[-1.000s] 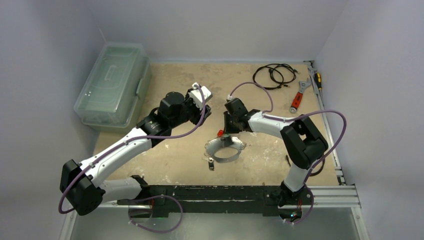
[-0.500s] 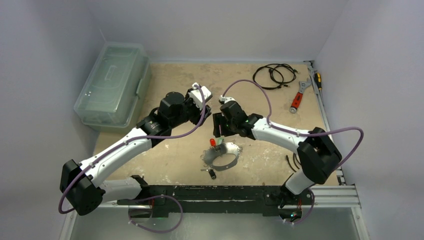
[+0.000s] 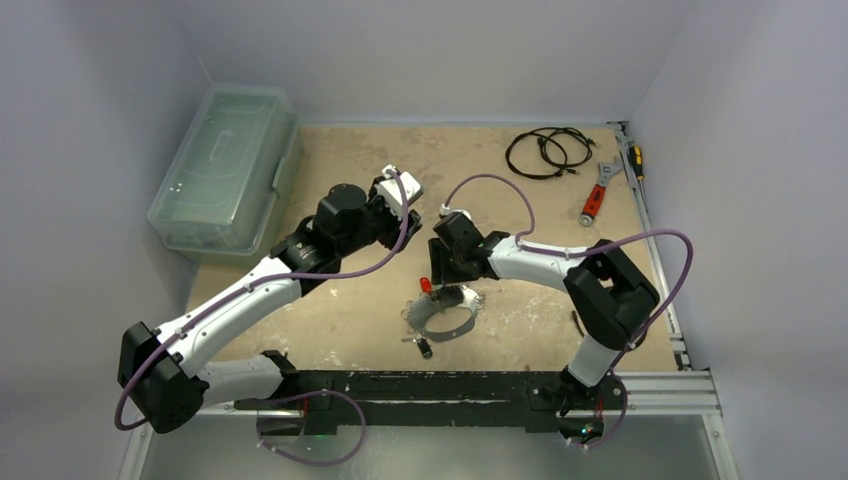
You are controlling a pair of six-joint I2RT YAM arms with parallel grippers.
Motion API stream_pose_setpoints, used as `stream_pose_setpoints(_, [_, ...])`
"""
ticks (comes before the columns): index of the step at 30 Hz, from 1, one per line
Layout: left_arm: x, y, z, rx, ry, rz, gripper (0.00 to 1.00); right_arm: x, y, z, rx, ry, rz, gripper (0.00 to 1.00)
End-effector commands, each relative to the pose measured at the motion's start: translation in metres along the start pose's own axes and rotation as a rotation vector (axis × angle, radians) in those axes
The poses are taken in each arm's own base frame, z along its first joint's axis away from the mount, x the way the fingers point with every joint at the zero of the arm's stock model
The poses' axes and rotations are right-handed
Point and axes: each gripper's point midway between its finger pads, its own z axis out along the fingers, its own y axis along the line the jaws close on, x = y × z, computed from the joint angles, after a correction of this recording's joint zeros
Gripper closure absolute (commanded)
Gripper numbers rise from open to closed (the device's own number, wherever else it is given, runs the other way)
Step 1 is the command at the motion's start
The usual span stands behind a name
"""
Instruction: Put the keys on the keyring
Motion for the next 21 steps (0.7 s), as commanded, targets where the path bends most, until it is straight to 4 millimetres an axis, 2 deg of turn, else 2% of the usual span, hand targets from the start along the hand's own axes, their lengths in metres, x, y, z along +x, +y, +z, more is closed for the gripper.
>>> stream_pose_setpoints(1, [-0.013, 0.002, -0.007, -0.005, -0.043, 0.017, 0.43, -0.013, 0.017, 0.001, -0.055, -0.026, 0.032, 0.42])
stream_pose_setpoints(6, [-0.015, 0.003, -0.008, -0.007, -0.047, 0.021, 0.43, -0.009, 0.02, 0.005, -0.05, -0.01, 0.024, 0.47])
stream_pose_setpoints(14, [-0.016, 0.004, -0.01, -0.016, -0.051, 0.026, 0.43, 0.011, 0.02, 0.004, -0.01, 0.047, 0.006, 0.54])
stream_pose_setpoints(16, [-0.016, 0.004, -0.01, -0.015, -0.051, 0.027, 0.43, 0.013, 0.02, 0.006, -0.002, 0.054, 0.007, 0.59])
stream_pose_setpoints(21, [-0.017, 0.004, -0.011, -0.015, -0.055, 0.029, 0.43, 0.019, 0.012, 0.013, 0.066, 0.062, -0.015, 0.64])
